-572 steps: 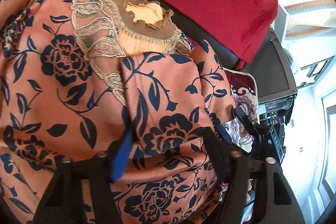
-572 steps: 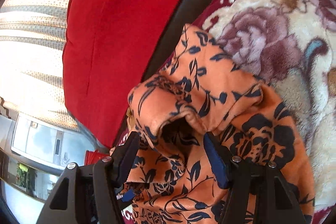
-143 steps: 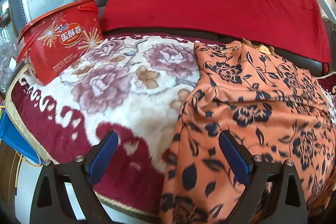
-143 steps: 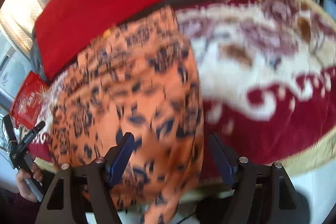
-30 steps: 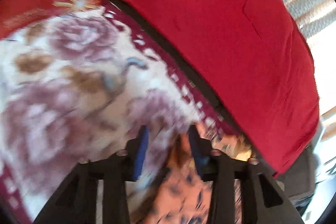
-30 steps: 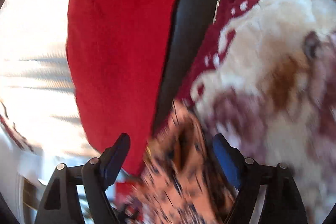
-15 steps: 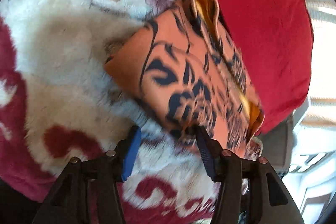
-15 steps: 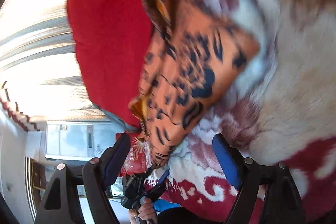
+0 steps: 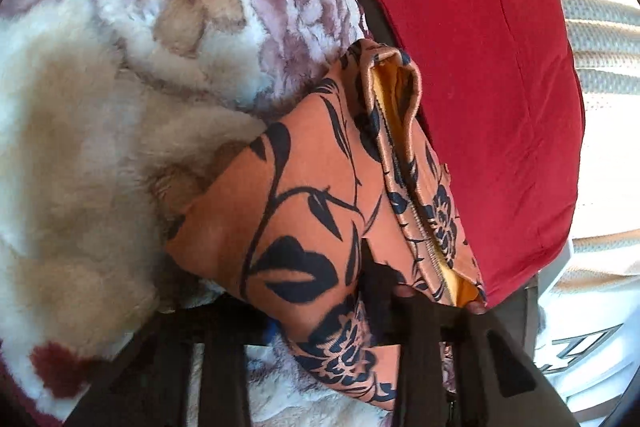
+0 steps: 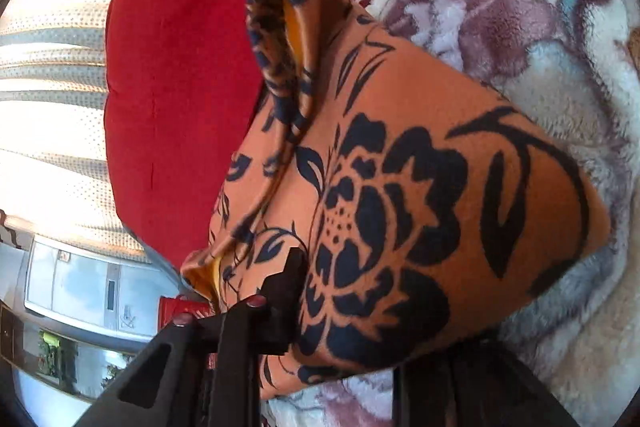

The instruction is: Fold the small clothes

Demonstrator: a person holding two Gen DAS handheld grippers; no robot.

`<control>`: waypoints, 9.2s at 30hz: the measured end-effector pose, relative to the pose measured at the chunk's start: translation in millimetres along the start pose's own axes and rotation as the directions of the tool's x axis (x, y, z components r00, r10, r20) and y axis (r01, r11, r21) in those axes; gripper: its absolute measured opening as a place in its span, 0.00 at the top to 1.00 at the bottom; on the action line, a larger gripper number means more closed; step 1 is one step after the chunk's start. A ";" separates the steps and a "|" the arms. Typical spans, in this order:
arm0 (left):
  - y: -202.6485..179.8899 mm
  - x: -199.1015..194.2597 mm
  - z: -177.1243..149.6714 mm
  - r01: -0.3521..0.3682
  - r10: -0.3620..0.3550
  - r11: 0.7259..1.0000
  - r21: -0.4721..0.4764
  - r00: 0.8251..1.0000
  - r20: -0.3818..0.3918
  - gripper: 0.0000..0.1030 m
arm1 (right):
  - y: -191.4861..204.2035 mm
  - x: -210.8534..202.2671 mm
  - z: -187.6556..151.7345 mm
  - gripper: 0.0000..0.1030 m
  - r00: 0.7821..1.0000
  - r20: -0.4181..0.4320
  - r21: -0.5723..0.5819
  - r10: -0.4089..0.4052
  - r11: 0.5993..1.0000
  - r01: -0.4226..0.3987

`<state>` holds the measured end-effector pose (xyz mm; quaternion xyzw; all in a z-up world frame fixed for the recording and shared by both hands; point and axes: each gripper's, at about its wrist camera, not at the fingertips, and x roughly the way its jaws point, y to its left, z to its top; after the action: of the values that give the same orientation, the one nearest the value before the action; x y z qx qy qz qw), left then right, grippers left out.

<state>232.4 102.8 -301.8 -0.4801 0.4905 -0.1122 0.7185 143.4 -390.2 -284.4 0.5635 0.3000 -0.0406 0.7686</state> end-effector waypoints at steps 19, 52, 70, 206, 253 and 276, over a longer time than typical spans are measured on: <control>-29.0 -22.8 30.7 -0.018 0.019 0.999 -0.028 0.999 0.032 0.81 | 85.3 -56.6 23.4 0.92 0.978 0.194 -0.259 0.070 0.966 -0.017; -15.1 5.6 34.6 -0.033 0.033 0.999 0.006 0.999 -0.039 0.73 | 54.1 30.1 15.1 0.72 0.978 0.106 -0.061 -0.181 0.980 0.189; -0.1 -31.5 5.9 -0.085 0.091 0.992 0.092 0.994 -0.061 0.74 | 17.6 -53.5 4.9 0.85 0.966 0.202 -0.039 -0.159 0.985 0.170; -113.8 27.4 -119.5 -0.483 0.454 0.457 0.747 0.849 0.271 0.04 | -24.6 -134.1 4.6 0.50 0.990 0.050 -0.043 -0.130 0.990 0.132; -98.3 20.5 -94.1 -0.501 0.465 0.413 0.760 0.834 0.297 0.00 | 5.7 -106.2 4.7 0.81 0.971 0.201 -0.052 0.129 0.991 -0.121; -32.0 -128.8 15.7 -0.731 0.475 0.650 0.209 0.605 0.639 0.00 | 158.3 148.6 -177.7 0.74 0.917 -0.393 -0.250 0.069 0.952 -0.179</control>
<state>191.5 176.9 -198.4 -0.1088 0.3675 0.1719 0.9075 254.3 -133.7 -259.3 0.4640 0.4088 0.1615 0.7691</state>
